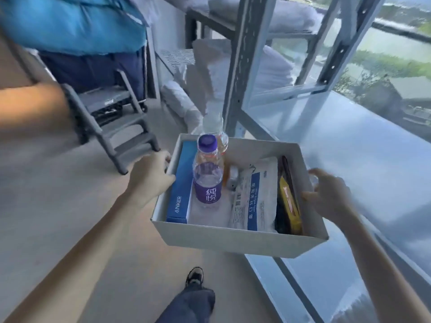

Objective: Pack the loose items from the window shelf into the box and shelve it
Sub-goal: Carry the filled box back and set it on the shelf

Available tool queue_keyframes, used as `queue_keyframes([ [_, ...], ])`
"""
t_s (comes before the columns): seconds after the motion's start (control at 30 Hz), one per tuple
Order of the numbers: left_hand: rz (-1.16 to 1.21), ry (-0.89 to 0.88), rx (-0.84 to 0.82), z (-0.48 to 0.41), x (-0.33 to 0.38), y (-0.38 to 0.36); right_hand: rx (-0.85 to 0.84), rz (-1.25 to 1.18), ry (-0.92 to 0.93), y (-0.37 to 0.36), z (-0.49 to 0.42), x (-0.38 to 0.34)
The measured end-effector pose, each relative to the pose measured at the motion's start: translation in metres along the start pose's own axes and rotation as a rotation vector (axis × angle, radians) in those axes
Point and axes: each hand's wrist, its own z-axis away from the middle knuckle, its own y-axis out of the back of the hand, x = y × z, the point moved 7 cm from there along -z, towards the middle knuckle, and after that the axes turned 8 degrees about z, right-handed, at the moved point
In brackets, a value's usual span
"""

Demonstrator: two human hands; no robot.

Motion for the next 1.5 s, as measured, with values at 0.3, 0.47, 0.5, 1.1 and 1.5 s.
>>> queue_keyframes([
  [0.3,-0.291,0.484,0.032,0.131,-0.164,0.054,-0.217,0.082,0.392,-0.143,0.016,-0.146],
  [0.47,-0.322,0.742,0.037,0.217,-0.245,0.068,-0.294,0.193,0.593,-0.209,0.062,-0.236],
  [0.5,-0.320,0.785,0.045,0.233,-0.260,0.073,-0.316,0.208,0.622,-0.220,0.073,-0.253],
  [1.1,-0.299,1.227,0.321,0.432,-0.452,0.257,-0.444,0.250,1.150,-0.324,0.265,-0.582],
  [1.5,-0.285,1.460,0.418,0.473,-0.505,0.310,-0.446,0.334,1.403,-0.385,0.314,-0.717],
])
